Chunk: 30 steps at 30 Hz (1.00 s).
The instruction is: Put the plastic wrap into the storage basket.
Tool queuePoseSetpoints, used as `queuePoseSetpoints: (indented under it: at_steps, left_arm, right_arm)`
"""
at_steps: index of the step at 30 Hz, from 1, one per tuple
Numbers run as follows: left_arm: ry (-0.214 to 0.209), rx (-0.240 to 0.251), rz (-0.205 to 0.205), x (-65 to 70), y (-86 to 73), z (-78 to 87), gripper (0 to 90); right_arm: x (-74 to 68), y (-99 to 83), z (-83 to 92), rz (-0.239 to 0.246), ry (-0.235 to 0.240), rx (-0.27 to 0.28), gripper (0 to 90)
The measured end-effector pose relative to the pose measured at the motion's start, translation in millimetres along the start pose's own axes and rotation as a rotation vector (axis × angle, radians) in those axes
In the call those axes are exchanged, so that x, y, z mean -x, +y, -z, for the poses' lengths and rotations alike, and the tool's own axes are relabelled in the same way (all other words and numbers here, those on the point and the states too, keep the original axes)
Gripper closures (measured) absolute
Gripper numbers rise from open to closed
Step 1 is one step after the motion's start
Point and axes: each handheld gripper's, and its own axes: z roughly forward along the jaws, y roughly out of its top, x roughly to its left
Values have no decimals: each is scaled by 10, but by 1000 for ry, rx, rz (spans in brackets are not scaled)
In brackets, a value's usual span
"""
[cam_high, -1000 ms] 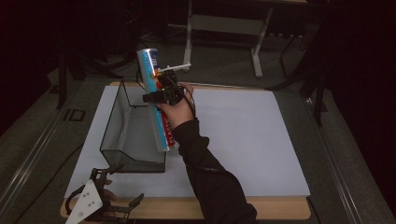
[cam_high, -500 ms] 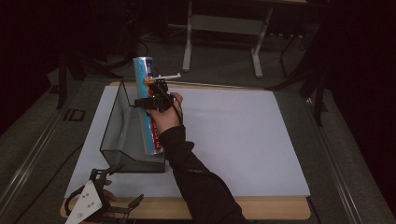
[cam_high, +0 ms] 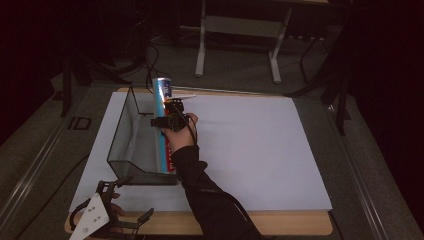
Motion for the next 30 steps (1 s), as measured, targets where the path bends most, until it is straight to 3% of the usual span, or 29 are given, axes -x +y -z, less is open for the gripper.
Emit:
queuePoseSetpoints:
  at_steps: [13, 20, 28, 30]
  left_arm:
    - [1, 1, -3, -2, 0, 6, 27]
    - [1, 3, -5, 2, 3, 12, 27]
    - [1, 0, -6, 1, 1, 10, 27]
    - [1, -1, -5, 0, 0, 8, 27]
  right_arm:
    - [-100, -57, -188, 26, -98, -23, 309]
    - [-58, -84, -253, 5, -144, -29, 301]
    - [-28, -134, -332, 19, -193, -25, 286]
    - [-52, -142, -330, 46, -216, -19, 279]
